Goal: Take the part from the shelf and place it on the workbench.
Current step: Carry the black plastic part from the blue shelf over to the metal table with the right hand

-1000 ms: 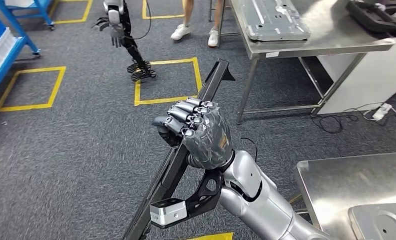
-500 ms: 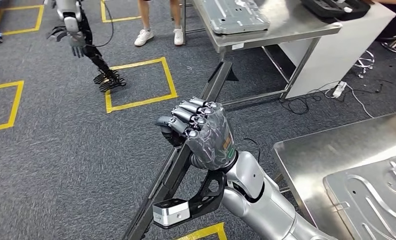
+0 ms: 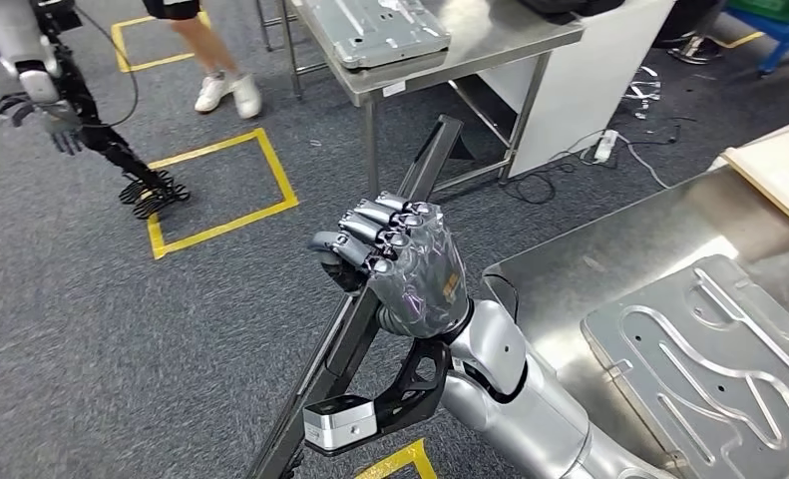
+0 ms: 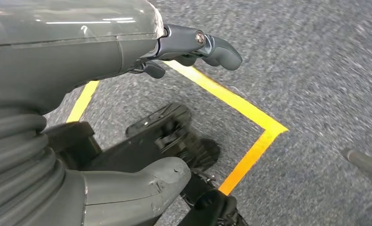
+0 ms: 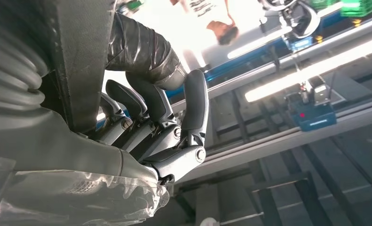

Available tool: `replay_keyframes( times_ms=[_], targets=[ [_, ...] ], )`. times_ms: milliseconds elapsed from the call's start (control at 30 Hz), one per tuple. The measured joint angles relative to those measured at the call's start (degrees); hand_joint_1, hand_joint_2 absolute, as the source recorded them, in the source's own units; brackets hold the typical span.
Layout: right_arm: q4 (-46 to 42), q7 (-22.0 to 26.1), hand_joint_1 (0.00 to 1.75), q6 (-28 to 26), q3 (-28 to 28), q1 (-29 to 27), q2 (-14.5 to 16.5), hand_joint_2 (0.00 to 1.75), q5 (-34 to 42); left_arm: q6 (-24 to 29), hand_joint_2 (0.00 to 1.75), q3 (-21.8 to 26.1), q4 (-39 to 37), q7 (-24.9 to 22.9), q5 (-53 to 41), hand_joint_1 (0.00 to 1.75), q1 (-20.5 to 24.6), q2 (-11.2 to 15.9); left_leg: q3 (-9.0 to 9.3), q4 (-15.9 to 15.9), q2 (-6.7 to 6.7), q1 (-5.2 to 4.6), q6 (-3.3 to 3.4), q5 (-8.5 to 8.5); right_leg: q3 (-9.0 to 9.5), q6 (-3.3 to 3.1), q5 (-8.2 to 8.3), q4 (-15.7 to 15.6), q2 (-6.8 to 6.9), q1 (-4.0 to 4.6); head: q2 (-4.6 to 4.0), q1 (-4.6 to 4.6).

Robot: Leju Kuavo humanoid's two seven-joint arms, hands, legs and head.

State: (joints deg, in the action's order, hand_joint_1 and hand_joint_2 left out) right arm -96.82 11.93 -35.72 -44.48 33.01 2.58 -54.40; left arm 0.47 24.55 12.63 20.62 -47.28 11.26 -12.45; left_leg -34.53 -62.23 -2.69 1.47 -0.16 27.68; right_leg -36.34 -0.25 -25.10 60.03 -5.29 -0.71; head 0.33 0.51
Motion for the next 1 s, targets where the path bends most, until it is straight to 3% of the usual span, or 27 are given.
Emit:
replay_keyframes(
  times_ms=[67,133,200,267,333,367,400,433,500,567,633,700,767,833,867,900,933,1000],
  targets=[
    [0.0,0.0,1.75,0.0,0.0,0.0,0.0,1.75,0.0,0.0,1.75,0.0,0.0,0.0,0.0,0.00,0.0,0.0,0.79,1.9,-1.22,-0.07,0.19,-0.11,-0.51,0.69,0.19,0.2,-1.12,-0.07,0.00,0.01],
    [0.0,0.0,1.75,0.0,0.0,0.1,-0.1,1.75,0.0,-0.1,1.75,-0.1,0.0,0.0,0.0,0.00,0.0,0.0,0.92,2.4,-0.18,-0.07,0.79,-0.46,-0.77,1.39,0.42,0.0,-1.62,-0.21,0.00,0.01],
    [-0.1,0.0,1.75,0.0,0.1,0.3,-0.2,1.75,0.0,-0.1,1.75,-0.2,0.0,0.1,0.0,0.00,0.1,-0.2,1.09,2.9,1.09,0.11,1.62,-0.89,-1.74,1.85,-1.03,2.1,0.62,-0.03,0.00,0.12],
    [-0.1,-0.1,1.75,0.1,0.2,0.5,-0.2,1.75,0.0,-0.1,1.75,-0.2,0.0,0.2,0.1,0.00,0.0,-0.2,1.15,3.1,2.48,-0.06,2.12,-0.97,-4.64,2.16,-4.50,8.3,3.72,0.04,0.00,0.21],
    [-0.2,-0.1,1.75,0.1,0.2,0.5,-0.3,1.75,0.0,-0.1,1.75,-0.2,0.0,0.2,0.1,0.00,-0.2,-0.2,1.13,3.1,4.02,-0.26,2.30,-0.88,-7.61,2.42,-6.76,14.6,4.78,-0.08,0.00,0.20],
    [-0.2,-0.1,1.75,0.1,0.2,0.4,-0.4,1.75,0.0,-0.1,1.75,-0.2,0.0,0.2,0.1,0.00,-0.3,-0.2,1.16,3.1,4.76,-0.31,2.31,-0.80,-7.90,2.46,-6.46,15.3,5.00,-0.11,0.00,0.21],
    [-0.2,-0.1,1.75,0.1,0.2,0.4,-0.5,1.75,0.0,-0.1,1.75,-0.2,0.0,0.2,0.2,0.00,-0.3,-0.2,1.25,3.1,5.43,-0.33,2.28,-0.72,-7.01,2.41,-5.16,13.7,5.23,-0.10,0.00,0.21],
    [-0.2,-0.1,1.75,0.1,0.2,0.4,-0.5,1.75,0.0,-0.1,1.75,-0.2,0.0,0.3,0.2,0.00,-0.2,-0.2,1.42,3.1,6.05,-0.35,2.20,-0.59,-5.03,2.23,-3.20,10.2,5.79,-0.04,0.00,0.21],
    [-0.2,-0.2,1.75,0.2,0.3,0.5,-0.5,1.75,0.0,-0.1,1.75,-0.2,0.0,0.4,0.4,0.00,-0.2,-0.2,1.79,3.1,7.05,-0.58,1.82,-0.24,-0.94,1.58,-0.59,2.6,8.07,0.50,0.00,0.20],
    [-0.2,-0.2,1.75,0.2,0.3,0.6,-0.6,1.75,0.0,-0.1,1.75,-0.2,0.0,0.5,0.5,0.00,-0.2,-0.2,2.08,3.1,8.03,-0.88,1.30,0.03,0.44,0.96,-0.26,-0.4,9.14,1.12,0.00,0.18],
    [-0.2,-0.2,1.75,0.2,0.5,0.6,-0.7,1.75,-0.1,-0.1,1.75,-0.2,0.0,0.7,0.6,0.00,-0.1,-0.2,2.35,3.2,9.01,-0.98,0.72,0.34,0.42,0.42,-0.11,-0.8,7.89,1.05,0.00,0.19],
    [-0.3,-0.2,1.75,0.2,0.6,0.6,-0.8,1.75,-0.1,-0.1,1.75,-0.2,0.0,0.9,0.7,0.00,0.0,-0.2,1.97,1.6,7.51,-0.85,0.18,1.84,0.80,-0.26,0.21,-1.4,6.66,0.61,0.00,0.15],
    [-0.3,-0.2,1.75,0.3,0.7,0.7,-0.8,1.75,-0.1,-0.1,1.75,-0.2,0.0,1.0,0.9,0.00,-0.1,-0.2,-0.54,-4.3,4.63,-0.66,-0.17,5.11,1.02,-0.76,0.37,-1.6,5.46,0.36,0.00,0.11],
    [-0.1,-0.3,1.75,0.6,0.7,0.7,-0.8,1.75,-0.2,-0.1,1.75,-0.2,0.0,1.0,0.9,0.00,-0.3,-0.1,-4.00,-11.1,3.44,-0.63,-0.42,7.48,0.97,-0.90,0.34,-1.5,4.00,0.35,0.00,0.09],
    [0.0,-0.3,1.75,0.7,0.7,0.7,-0.8,1.75,-0.2,-0.1,1.75,-0.2,0.0,1.0,0.9,0.00,-0.3,-0.1,-4.86,-12.4,3.25,-0.60,-0.50,7.19,0.95,-0.90,0.32,-1.3,3.19,0.35,0.00,0.09],
    [0.1,-0.3,1.75,0.8,0.7,0.6,-0.8,1.75,-0.2,0.0,1.75,-0.2,0.0,1.0,0.9,0.00,-0.3,-0.1,-4.71,-11.5,3.10,-0.54,-0.52,5.74,0.94,-0.85,0.27,-1.2,2.36,0.33,0.00,0.09],
    [0.1,-0.3,1.75,0.8,0.7,0.6,-0.8,1.75,-0.2,0.0,1.75,-0.2,0.0,1.0,0.9,0.00,-0.2,0.0,-3.75,-8.8,2.83,-0.44,-0.50,3.65,0.95,-0.75,0.20,-1.0,1.60,0.29,0.00,0.09],
    [0.2,-0.3,1.75,0.8,0.7,0.7,-0.7,1.75,-0.2,0.1,1.75,-0.2,0.0,1.0,0.9,0.00,-0.1,0.0,-0.84,-1.7,0.39,-0.08,-0.39,0.25,0.74,-0.32,-0.06,-0.4,0.17,0.19,0.00,0.10]
  ],
)
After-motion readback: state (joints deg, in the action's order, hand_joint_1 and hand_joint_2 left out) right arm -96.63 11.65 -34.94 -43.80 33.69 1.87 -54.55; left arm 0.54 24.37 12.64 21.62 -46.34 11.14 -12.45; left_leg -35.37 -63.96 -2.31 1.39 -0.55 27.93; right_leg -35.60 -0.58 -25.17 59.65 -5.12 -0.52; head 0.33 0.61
